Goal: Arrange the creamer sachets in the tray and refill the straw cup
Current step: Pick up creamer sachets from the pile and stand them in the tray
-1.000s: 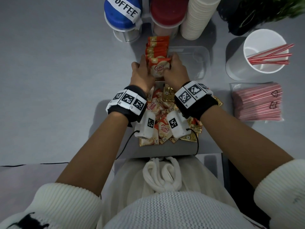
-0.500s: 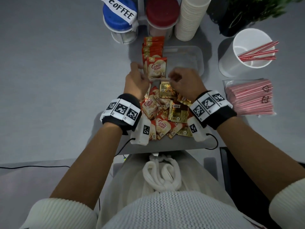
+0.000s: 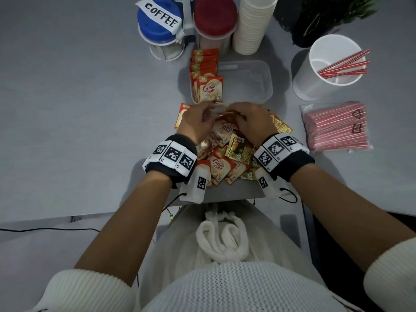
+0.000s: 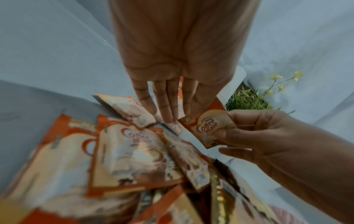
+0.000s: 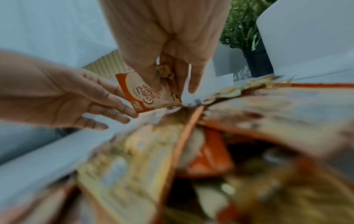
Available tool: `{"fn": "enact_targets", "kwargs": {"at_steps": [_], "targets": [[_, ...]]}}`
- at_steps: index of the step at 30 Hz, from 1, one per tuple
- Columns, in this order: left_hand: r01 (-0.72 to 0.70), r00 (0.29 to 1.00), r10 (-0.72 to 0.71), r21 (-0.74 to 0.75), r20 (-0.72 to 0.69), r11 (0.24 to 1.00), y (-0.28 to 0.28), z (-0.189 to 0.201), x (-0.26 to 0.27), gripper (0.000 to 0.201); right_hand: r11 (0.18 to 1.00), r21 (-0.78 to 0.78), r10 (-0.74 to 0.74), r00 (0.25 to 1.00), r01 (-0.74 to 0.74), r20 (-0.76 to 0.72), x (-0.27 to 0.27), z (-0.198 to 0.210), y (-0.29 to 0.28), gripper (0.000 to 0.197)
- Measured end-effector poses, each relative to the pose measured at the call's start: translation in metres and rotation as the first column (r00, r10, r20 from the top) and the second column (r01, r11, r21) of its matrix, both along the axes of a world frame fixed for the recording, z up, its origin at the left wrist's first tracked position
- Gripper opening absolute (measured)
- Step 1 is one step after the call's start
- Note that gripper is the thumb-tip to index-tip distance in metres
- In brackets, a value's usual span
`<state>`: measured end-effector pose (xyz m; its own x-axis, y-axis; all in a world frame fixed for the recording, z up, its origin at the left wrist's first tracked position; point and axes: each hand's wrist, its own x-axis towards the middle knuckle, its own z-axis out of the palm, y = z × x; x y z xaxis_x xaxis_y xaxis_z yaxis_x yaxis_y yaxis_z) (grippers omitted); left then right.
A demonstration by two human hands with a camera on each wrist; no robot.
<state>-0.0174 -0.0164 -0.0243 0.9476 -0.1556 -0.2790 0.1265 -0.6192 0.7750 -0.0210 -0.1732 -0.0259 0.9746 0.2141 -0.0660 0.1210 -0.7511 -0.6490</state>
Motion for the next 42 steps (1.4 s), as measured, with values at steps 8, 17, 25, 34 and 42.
{"fn": "enact_targets", "kwargs": {"at_steps": [8,17,25,34,42], "targets": [[-0.056,0.998,0.054,-0.185,-0.015,0.981,-0.007,0.014,0.008,0.001,0.9,0.333,-0.238,0.958,0.28,-0.162,0.014,0.022,-0.008,0.025],[-0.162,0.979,0.1,-0.39,-0.176,0.906,-0.024,0.018,0.003,0.022,0.756,0.509,-0.209,0.888,0.413,-0.409,0.004,0.028,-0.019,0.011],[-0.325,0.934,0.198,-0.474,-0.298,0.818,-0.02,0.016,-0.001,0.011,0.972,0.111,-0.158,0.924,0.208,-0.348,-0.015,0.024,-0.023,0.035],[-0.528,0.829,0.328,-0.437,-0.454,0.728,-0.005,0.008,-0.005,0.023,0.963,-0.244,0.021,0.94,-0.111,-0.342,-0.033,0.003,-0.017,0.062],[-0.497,0.839,0.297,-0.42,-0.455,0.759,0.0,0.002,-0.011,0.024,0.994,0.032,-0.096,0.965,0.107,-0.246,-0.021,0.008,-0.022,0.03]]}}
